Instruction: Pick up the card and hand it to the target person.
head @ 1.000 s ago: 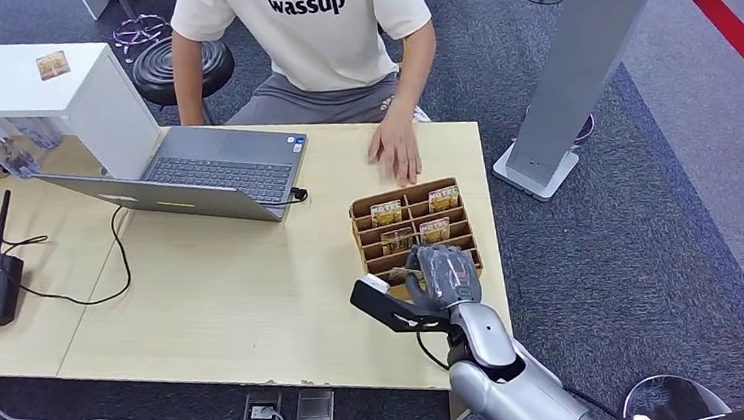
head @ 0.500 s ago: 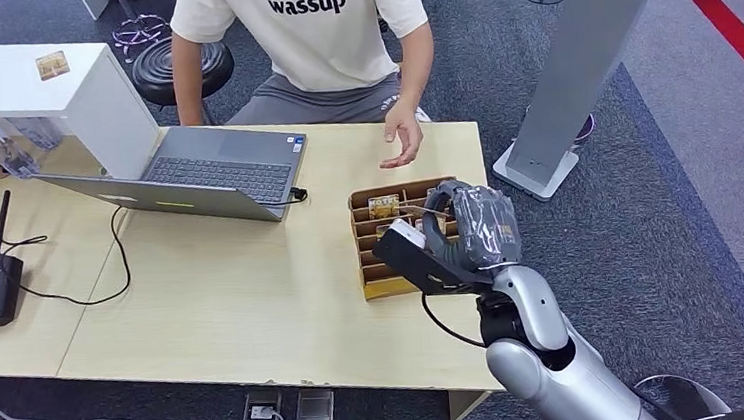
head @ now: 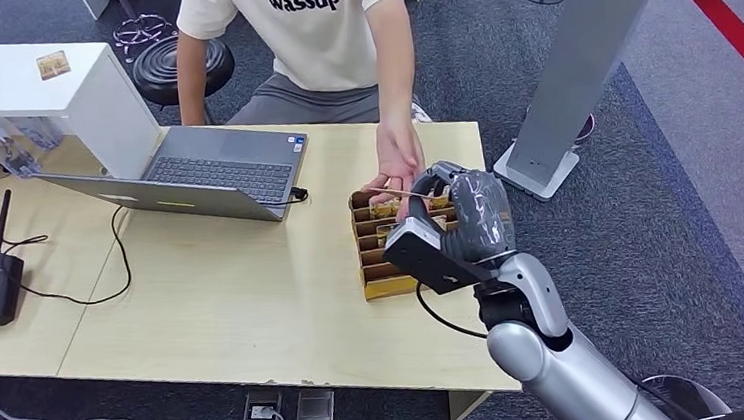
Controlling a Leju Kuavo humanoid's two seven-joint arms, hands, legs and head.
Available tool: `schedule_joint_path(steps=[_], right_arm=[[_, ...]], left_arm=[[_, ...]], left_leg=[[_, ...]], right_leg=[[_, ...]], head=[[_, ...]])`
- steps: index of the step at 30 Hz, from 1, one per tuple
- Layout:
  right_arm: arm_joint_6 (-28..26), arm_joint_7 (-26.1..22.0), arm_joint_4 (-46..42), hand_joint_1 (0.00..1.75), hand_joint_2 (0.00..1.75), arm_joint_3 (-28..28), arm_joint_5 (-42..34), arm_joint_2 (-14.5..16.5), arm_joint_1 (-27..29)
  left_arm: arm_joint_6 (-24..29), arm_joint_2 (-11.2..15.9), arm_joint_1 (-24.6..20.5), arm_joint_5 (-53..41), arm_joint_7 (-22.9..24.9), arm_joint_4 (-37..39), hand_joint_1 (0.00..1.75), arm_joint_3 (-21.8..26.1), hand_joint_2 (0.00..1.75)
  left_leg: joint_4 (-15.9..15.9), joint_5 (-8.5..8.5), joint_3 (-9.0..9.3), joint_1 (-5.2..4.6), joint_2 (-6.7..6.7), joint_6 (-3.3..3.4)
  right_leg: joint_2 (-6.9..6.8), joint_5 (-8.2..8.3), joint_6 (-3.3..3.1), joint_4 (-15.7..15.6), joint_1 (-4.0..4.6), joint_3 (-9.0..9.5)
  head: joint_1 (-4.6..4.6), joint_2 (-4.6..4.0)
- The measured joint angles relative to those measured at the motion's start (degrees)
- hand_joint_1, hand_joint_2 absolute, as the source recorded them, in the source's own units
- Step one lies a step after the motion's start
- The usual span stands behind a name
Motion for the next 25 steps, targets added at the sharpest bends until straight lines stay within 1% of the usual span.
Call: schedule_joint_path(steps=[7,13,17,21,25], right_arm=[[-3.36,-4.54,8.01,1.36,1.75,0.01,-2.29,1.98,-1.05],[-3.83,-7.07,13.19,1.36,1.75,0.01,-5.57,3.22,-1.42],[-3.57,-7.98,15.01,0.00,1.75,0.01,-7.85,3.61,-1.16],[-2.51,-9.15,15.52,0.00,1.75,-0.03,-11.13,3.68,-0.07],[0.96,-11.25,14.56,0.00,1.75,-0.42,-19.43,3.65,1.96]], left_arm=[[-1.00,-0.16,-0.11,0.04,-0.15,0.00,0.00,-0.01,1.75],[-2.38,-0.18,-0.21,-0.03,-0.44,0.00,0.00,-0.41,1.75],[-2.68,-0.18,-0.22,-0.14,-0.45,0.00,0.00,-0.55,1.75],[-2.52,-0.17,-0.13,-0.28,-0.60,0.00,0.00,-0.87,0.00],[-1.62,-0.15,0.07,0.50,-1.05,0.00,0.00,-1.00,0.00]], left_leg=[[0.00,0.00,-0.01,0.00,-0.01,0.00],[0.00,0.00,-0.01,0.00,-0.02,0.00],[0.00,0.00,-0.01,0.00,-0.02,0.00],[0.00,0.00,-0.01,0.00,-0.01,0.00],[0.00,0.00,-0.01,0.00,-0.01,0.00]], right_leg=[[-0.01,0.00,0.00,0.01,0.00,-0.02],[-0.01,0.00,0.00,0.01,0.00,-0.02],[-0.01,0.00,0.00,0.01,0.00,-0.03],[-0.01,0.00,0.00,0.01,0.00,-0.04],[-0.01,0.00,0.00,0.01,0.00,-0.05]], head=[[-0.03,0.00],[0.01,0.00],[0.05,0.00],[0.00,0.00],[0.00,0.00]])
